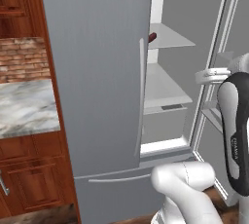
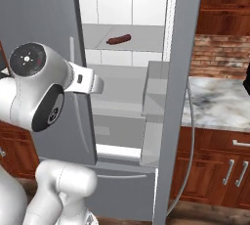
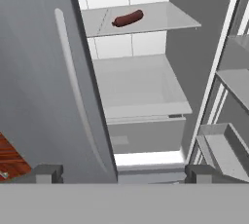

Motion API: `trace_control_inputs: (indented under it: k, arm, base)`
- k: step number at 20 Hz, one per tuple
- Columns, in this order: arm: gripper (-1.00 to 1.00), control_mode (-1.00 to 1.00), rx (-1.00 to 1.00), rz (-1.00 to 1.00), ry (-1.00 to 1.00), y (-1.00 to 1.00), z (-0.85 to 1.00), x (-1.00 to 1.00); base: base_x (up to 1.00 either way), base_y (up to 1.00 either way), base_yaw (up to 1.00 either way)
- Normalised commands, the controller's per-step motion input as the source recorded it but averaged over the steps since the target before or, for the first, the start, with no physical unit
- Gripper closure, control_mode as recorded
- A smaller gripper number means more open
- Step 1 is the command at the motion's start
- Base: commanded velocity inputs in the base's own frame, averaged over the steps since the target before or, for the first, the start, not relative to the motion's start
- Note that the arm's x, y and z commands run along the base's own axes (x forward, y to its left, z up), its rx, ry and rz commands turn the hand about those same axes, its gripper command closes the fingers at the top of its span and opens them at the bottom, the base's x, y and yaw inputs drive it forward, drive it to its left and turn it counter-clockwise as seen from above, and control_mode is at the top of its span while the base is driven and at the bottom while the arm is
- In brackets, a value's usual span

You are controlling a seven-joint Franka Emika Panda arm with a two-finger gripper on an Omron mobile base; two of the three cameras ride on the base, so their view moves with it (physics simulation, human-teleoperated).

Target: Move the hot dog bun to the plate on the dining table and place the condiment next to that plate. Then navigate to the fridge and take the sausage and place it on the plate as well.

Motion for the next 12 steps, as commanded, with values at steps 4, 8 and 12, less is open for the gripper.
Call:
trace_control_inputs:
  k: [4,8,12]
  arm:
    - [-1.00,-1.00,-0.01,0.00,0.00,0.21,-0.38,-0.01]
    - [-1.00,1.00,-0.04,-0.01,0.00,0.00,-0.13,0.02]
    - [-1.00,1.00,0.00,0.00,0.00,0.00,0.00,0.00]
  base:
    - [0.00,0.00,0.00]
    - [0.23,0.00,-0.02]
    - [0.80,-0.04,-0.04]
